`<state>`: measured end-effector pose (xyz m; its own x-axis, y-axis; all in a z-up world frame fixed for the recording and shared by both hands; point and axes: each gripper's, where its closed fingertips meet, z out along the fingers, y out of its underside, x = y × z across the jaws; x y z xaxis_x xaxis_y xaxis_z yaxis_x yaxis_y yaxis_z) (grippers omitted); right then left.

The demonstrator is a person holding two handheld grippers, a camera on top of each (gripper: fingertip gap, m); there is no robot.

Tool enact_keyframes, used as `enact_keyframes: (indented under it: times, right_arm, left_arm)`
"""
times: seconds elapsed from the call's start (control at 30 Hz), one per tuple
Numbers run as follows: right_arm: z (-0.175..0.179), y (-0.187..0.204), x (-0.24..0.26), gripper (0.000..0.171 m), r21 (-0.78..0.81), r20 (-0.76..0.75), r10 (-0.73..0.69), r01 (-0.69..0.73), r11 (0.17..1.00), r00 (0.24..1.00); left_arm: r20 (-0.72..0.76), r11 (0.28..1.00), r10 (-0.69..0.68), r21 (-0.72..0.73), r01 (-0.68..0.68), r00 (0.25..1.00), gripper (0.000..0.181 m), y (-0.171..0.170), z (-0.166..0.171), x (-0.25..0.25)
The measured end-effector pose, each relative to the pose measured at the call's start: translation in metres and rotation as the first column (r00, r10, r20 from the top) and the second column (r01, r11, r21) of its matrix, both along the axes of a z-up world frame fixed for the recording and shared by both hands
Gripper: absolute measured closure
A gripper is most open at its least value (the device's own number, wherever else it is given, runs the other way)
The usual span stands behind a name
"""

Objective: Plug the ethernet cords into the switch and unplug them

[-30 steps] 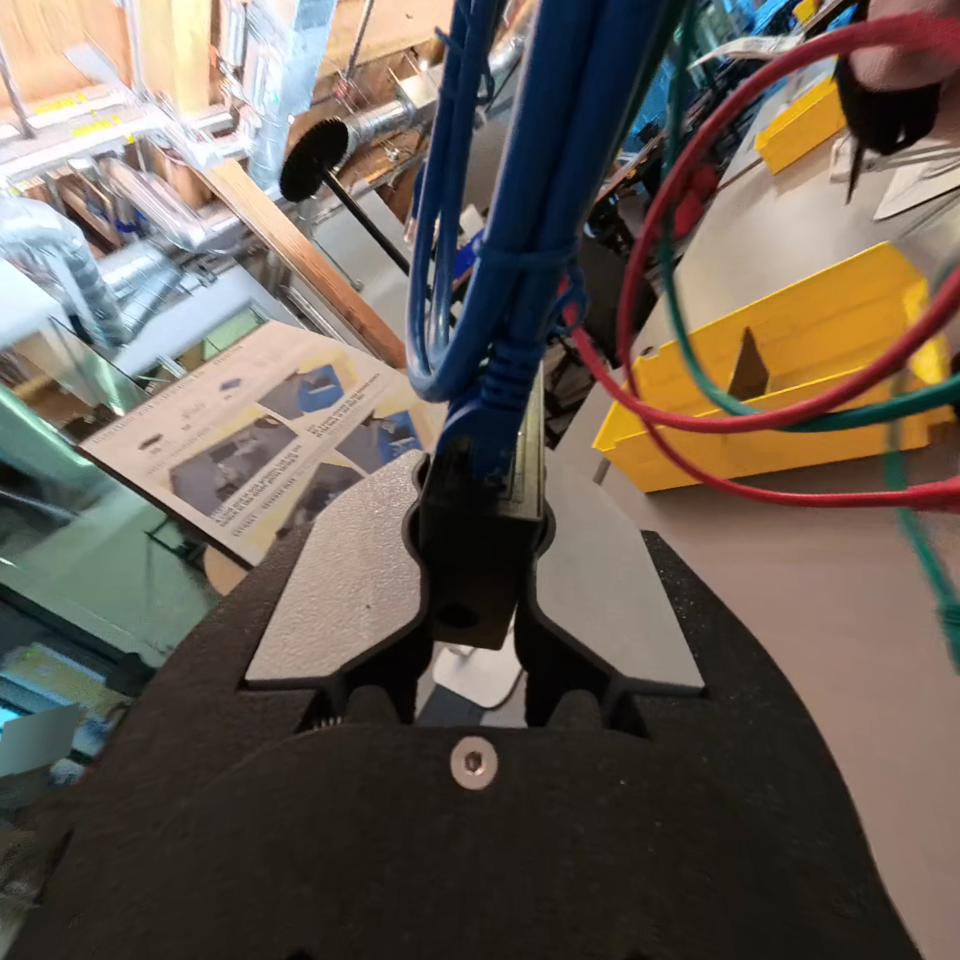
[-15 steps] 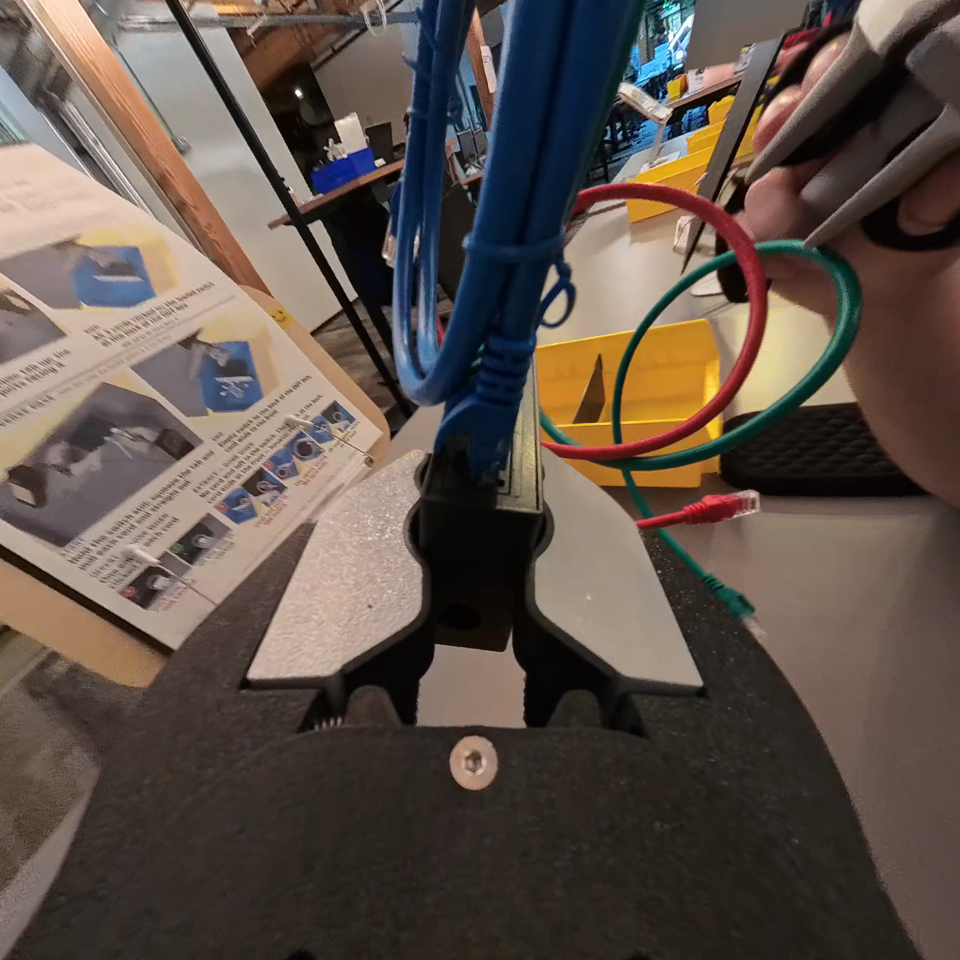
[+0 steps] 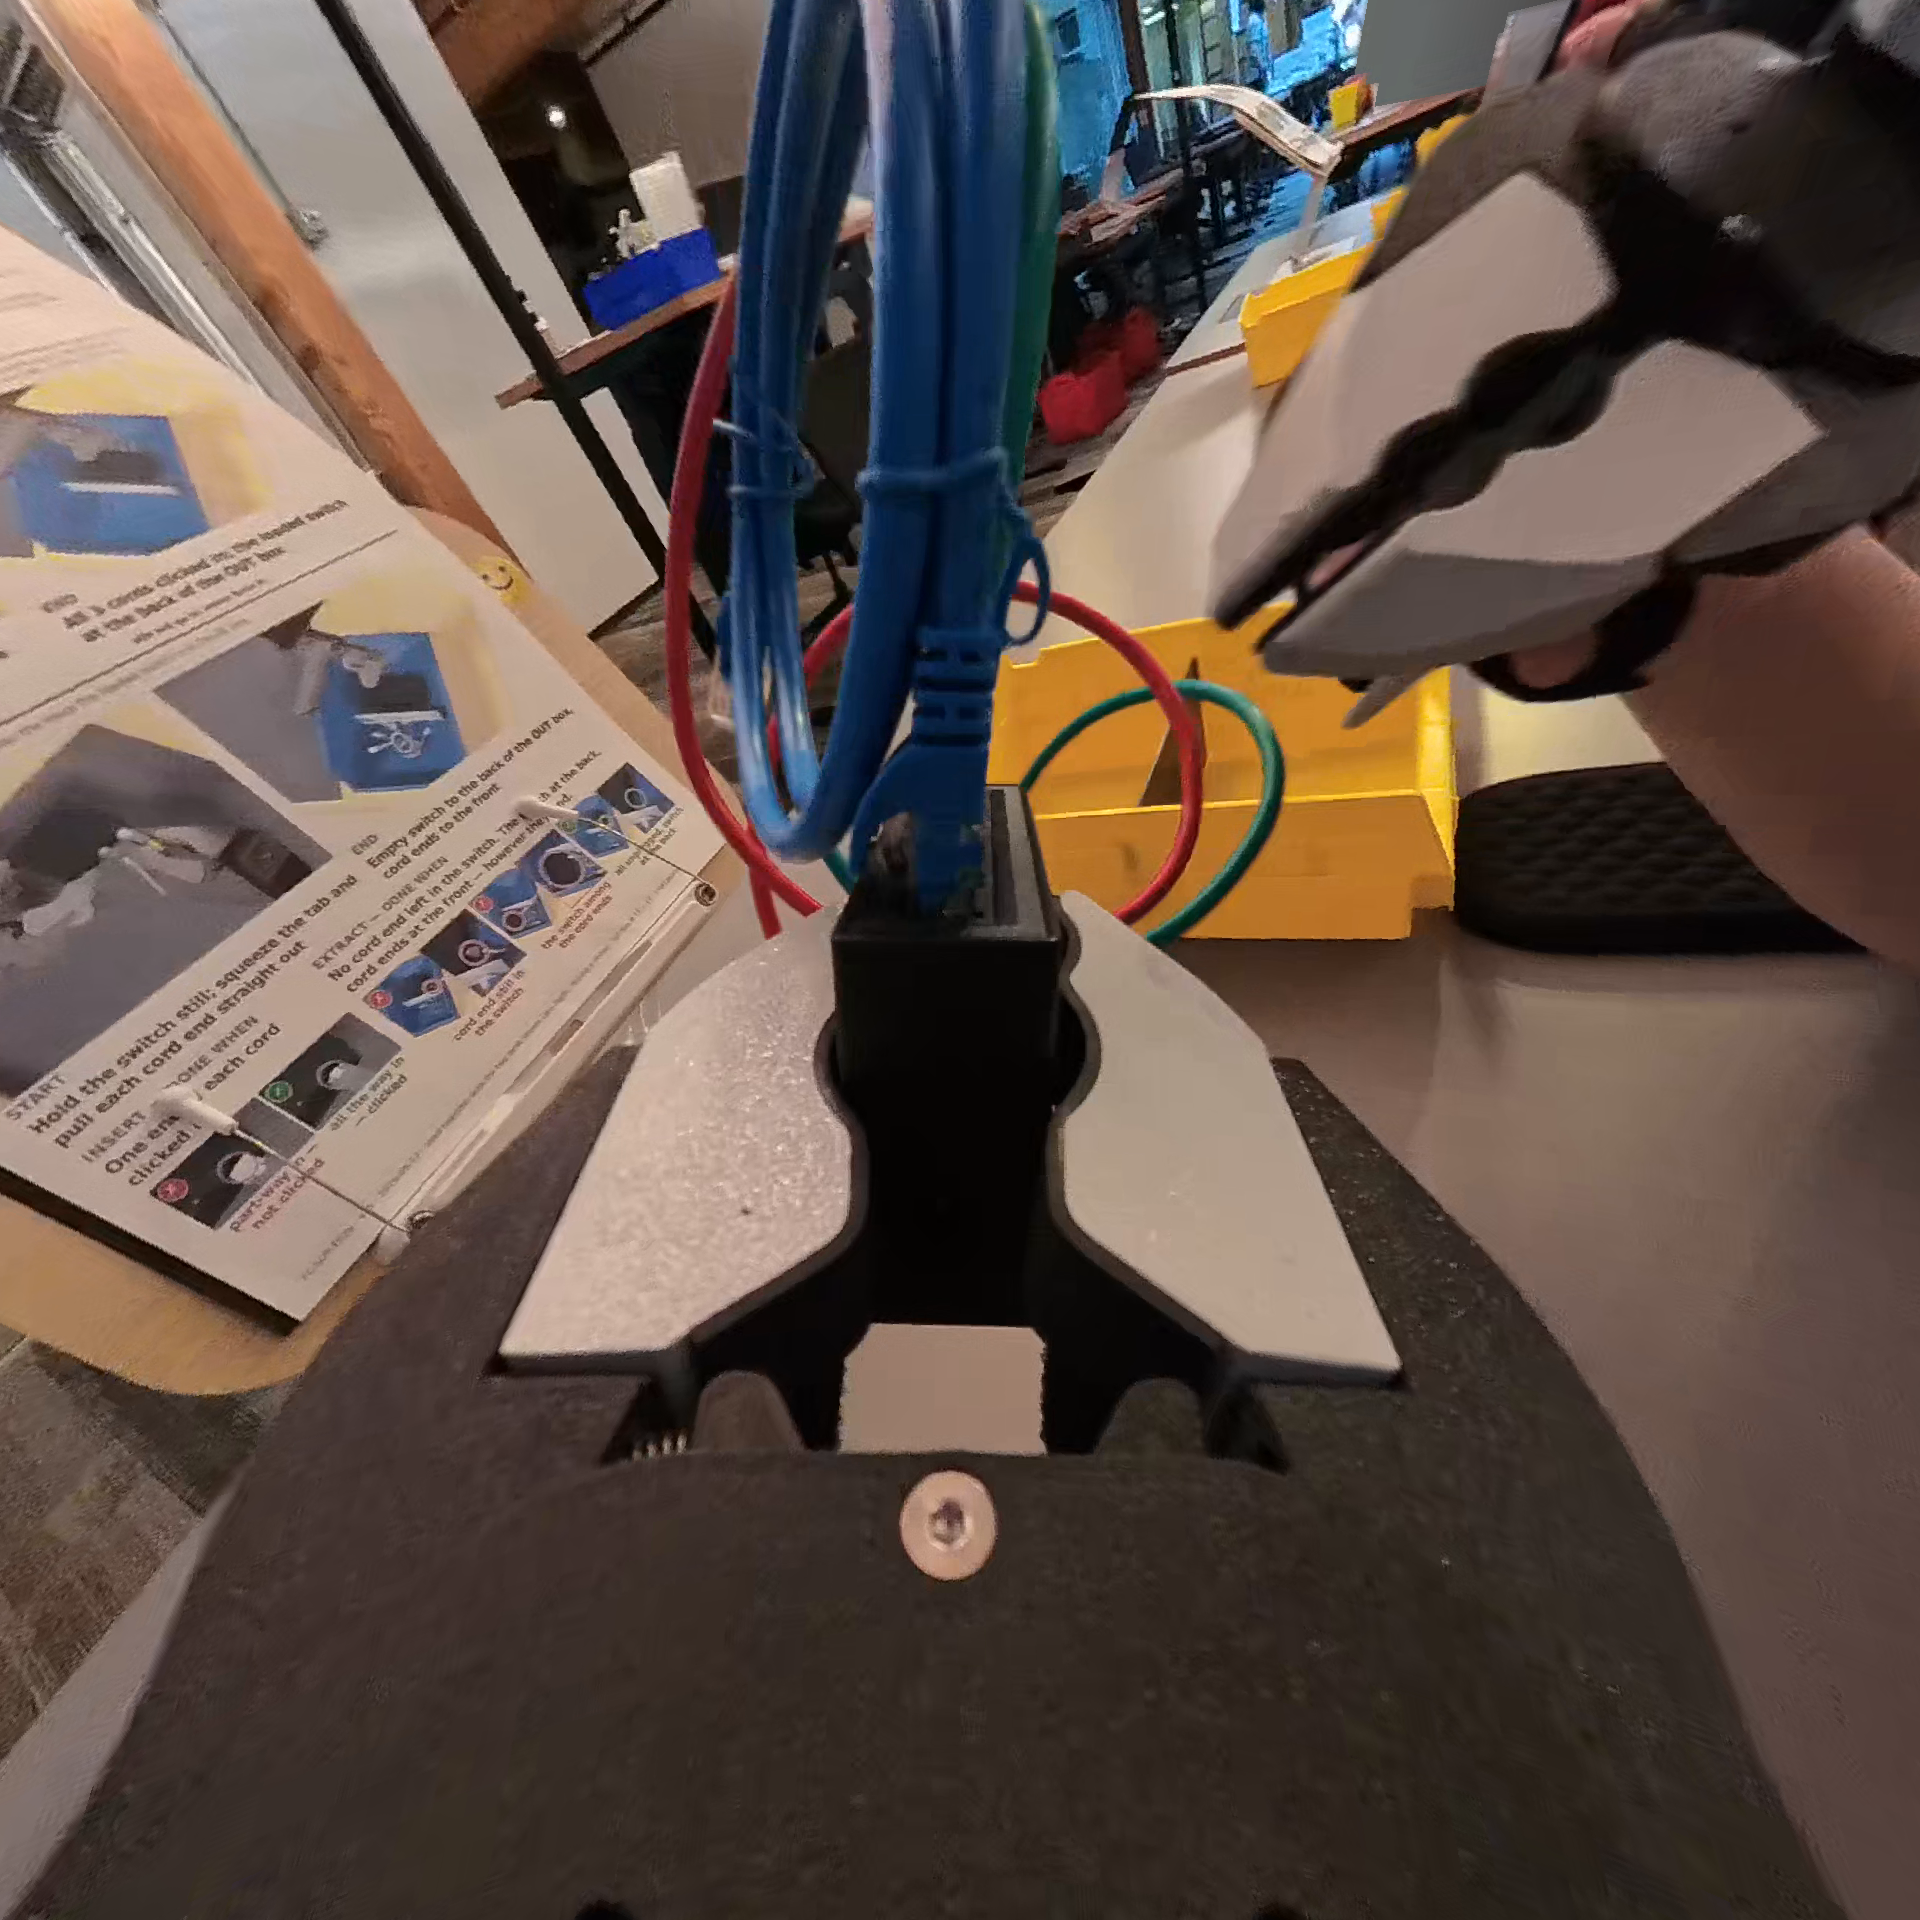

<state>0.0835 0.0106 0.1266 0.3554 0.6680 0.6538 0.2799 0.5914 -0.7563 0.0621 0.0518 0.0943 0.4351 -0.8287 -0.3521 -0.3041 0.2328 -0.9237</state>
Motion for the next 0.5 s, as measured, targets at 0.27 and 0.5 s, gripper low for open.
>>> enact_keyframes:
  times: [0.27,0.5]
  right_arm:
    - [0.004,0.0,-0.003,0.144,-0.034,-0.133,0.111,-0.116,0.993,0.985]
    - [0.01,-0.017,0.001,0.155,-0.06,-0.229,0.28,-0.301,0.952,0.932]
  left_arm:
    - [-0.085,0.992,-0.129,-0.004,0.129,0.988,0.152,-0.026,-0.01,0.018]
    - [-0.131,0.981,-0.195,-0.027,0.193,0.972,0.151,-0.04,-0.017,0.027]
